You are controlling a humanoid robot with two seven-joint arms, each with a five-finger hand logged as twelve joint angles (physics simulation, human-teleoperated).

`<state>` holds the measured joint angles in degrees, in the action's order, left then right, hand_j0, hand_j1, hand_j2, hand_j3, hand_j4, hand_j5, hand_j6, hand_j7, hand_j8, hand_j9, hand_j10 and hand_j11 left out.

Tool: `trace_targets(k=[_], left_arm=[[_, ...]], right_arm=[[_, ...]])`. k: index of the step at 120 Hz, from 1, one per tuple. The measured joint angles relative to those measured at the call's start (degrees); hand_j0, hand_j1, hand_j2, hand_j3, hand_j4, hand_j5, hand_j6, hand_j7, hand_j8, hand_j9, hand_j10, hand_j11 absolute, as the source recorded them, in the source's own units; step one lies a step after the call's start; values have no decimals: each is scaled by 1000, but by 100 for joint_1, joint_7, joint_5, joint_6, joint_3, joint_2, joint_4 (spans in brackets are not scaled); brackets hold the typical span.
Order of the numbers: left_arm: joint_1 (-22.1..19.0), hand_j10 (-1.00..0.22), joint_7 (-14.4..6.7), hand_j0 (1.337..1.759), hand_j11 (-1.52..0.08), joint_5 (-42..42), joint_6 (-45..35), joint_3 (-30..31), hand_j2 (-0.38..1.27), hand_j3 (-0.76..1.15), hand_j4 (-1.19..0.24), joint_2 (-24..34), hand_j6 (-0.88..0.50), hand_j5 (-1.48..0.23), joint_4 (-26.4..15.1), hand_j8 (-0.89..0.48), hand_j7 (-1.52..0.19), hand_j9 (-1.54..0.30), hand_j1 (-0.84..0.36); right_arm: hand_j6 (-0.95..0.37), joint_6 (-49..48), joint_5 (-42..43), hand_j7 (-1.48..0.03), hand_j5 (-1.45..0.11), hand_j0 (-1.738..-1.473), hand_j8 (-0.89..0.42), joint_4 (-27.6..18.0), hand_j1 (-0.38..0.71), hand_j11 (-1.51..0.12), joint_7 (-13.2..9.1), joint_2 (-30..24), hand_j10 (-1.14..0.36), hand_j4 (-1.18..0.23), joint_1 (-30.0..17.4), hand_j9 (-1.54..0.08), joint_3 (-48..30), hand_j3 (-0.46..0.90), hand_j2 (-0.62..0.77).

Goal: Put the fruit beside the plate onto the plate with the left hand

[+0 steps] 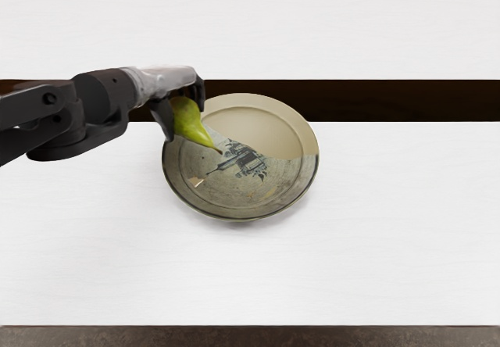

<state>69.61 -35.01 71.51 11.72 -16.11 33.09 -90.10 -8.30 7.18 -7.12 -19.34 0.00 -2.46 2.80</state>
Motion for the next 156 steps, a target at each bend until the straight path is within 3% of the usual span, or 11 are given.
trace_targets(k=[20,29,42,52,54,123,134,156], left_arm=[[-34,-690,0,1654,-915,23,-9,5,314,0,-599,-463,-431,-915,37,-507,-912,-915,-154],[-44,-687,1,1655,-914,23,-13,25,396,0,-579,-605,-408,-917,82,-490,-911,-914,-200],[-68,-677,1,1655,-914,28,-14,58,432,0,-550,-622,-382,-920,115,-462,-909,-914,-235],[-259,-671,1,1655,-913,42,-12,92,403,0,-566,-634,-390,-912,125,-470,-908,-913,-215],[-287,-673,0,1654,-912,48,-11,105,337,0,-569,-662,-393,-911,127,-477,-907,-912,-193],[-378,-665,1,1655,-895,36,-5,337,421,0,-574,-883,-394,-885,160,-474,-888,-895,-227],[-378,-609,2,1656,-815,35,-9,337,363,0,-560,-884,-416,-805,160,-484,-808,-814,-208],[-360,-426,1,1657,-563,31,-22,292,185,0,-407,-879,-348,-559,144,-376,-561,-563,-90]], right_arm=[[0,3,-4,0,0,-1658,0,0,-349,0,0,0,0,0,0,0,-3,0,0],[0,4,-5,0,0,-1658,0,1,-349,0,0,0,0,0,0,0,-3,0,0],[0,4,-6,0,0,-1658,0,1,-349,0,0,0,0,0,0,0,-3,0,0],[0,4,-6,0,0,-1658,0,2,-349,0,2,0,0,0,0,0,-3,0,0],[0,4,-6,0,0,-1658,0,2,-349,0,3,0,0,0,0,0,-4,0,0],[0,4,2,0,0,-1658,0,3,-349,0,9,0,0,0,9,0,-2,0,0],[0,3,3,0,0,-1658,0,2,-349,0,9,0,0,0,9,0,-2,0,0],[0,0,3,0,0,-1658,0,1,-349,0,9,0,0,0,9,0,1,0,0]])
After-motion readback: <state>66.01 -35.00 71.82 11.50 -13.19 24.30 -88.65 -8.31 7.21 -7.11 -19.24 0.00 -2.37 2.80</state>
